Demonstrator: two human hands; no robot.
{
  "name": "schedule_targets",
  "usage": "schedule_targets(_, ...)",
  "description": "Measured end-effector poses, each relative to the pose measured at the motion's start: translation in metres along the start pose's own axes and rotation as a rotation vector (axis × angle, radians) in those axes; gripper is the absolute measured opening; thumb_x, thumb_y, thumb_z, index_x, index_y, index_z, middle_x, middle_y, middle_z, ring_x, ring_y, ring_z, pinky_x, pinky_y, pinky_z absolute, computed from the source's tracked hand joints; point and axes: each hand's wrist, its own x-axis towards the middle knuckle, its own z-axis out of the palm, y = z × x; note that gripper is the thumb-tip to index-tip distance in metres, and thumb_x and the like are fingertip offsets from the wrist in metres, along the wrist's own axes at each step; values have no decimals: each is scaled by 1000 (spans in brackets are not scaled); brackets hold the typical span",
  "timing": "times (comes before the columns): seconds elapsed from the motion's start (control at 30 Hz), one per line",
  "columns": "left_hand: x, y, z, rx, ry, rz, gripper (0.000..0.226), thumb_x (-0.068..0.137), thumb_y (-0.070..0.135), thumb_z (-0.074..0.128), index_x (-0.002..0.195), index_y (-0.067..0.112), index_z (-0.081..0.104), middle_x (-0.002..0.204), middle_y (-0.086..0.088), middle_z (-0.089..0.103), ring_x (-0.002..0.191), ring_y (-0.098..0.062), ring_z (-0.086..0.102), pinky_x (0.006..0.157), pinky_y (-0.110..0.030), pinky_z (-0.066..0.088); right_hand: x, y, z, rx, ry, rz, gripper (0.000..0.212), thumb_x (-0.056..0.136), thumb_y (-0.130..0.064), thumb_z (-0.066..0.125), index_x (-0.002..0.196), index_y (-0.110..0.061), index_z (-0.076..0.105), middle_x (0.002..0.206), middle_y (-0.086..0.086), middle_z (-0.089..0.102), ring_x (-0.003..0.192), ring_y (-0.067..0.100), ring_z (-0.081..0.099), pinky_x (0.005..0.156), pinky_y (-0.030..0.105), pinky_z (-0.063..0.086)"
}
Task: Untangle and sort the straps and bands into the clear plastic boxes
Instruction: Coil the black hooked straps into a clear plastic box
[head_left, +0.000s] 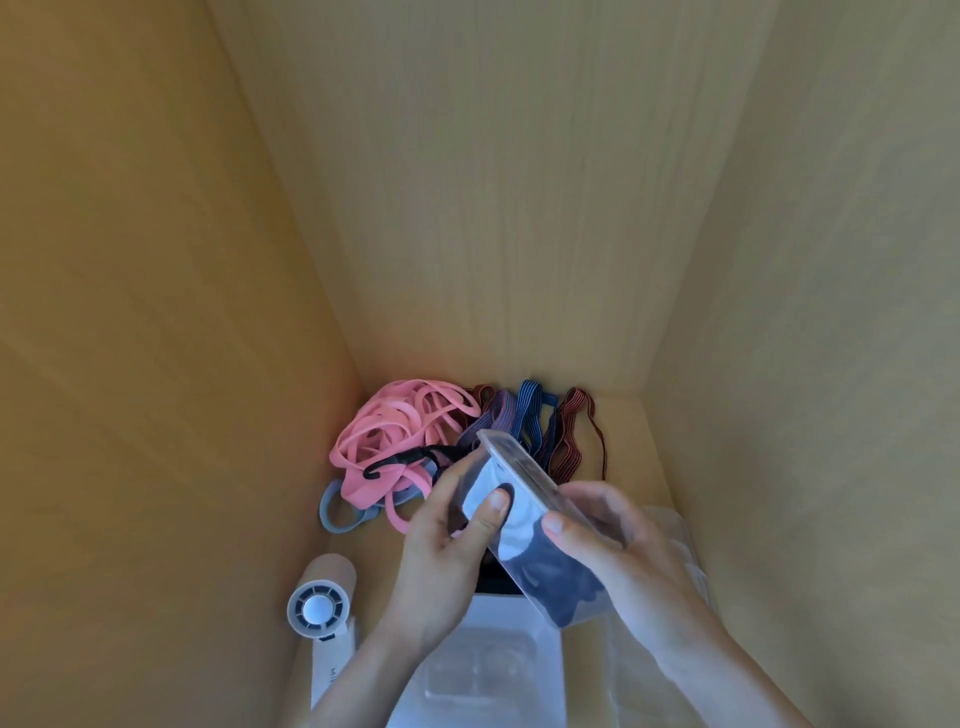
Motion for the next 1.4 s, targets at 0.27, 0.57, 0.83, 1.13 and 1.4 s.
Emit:
schedule_targets(0.27,43,-13,0,-276,-170,-177,45,94,29,57,139,22,55,135,-8,63,127,-26,59,97,-47,55,-2,4,-16,-311,58,-150,65,74,-74,55,134,-48,56,146,-31,41,133,-18,36,97,7,40)
schedule_targets(0.57,77,-29,31,-411,-328,-301,49,91,29,58,138,16,56,136,-14,62,126,-29,60,87,-42,56,-2,27,-30,-430,355,-157,67,68,-83,63,126,-49,63,132,-26,53,124,-3,53,102,29,48)
schedule_targets(0.83,105,-35,65,-375,-466,-352,46,102,35,53,148,30,45,144,-3,57,133,-24,54,94,-41,54,12,22,-37,-362,637,-181,36,79,-28,84,111,-37,71,118,-14,62,103,-1,65,91,25,55)
schedule_targets(1.13,140,-62,90,638,-617,-150,42,92,40,51,134,46,51,139,-2,48,127,-31,52,102,-45,46,30,49,-32,-1073,949,-394,79,67,-55,67,130,-7,66,145,13,48,129,37,37,100,58,45)
schedule_targets(1.4,164,-66,102,1568,-813,64,48,99,27,43,144,10,42,144,-16,42,121,-32,52,97,-50,49,71,67,-44,-1221,867,-284,82,70,-59,66,130,-3,65,141,17,50,127,39,40,103,55,43)
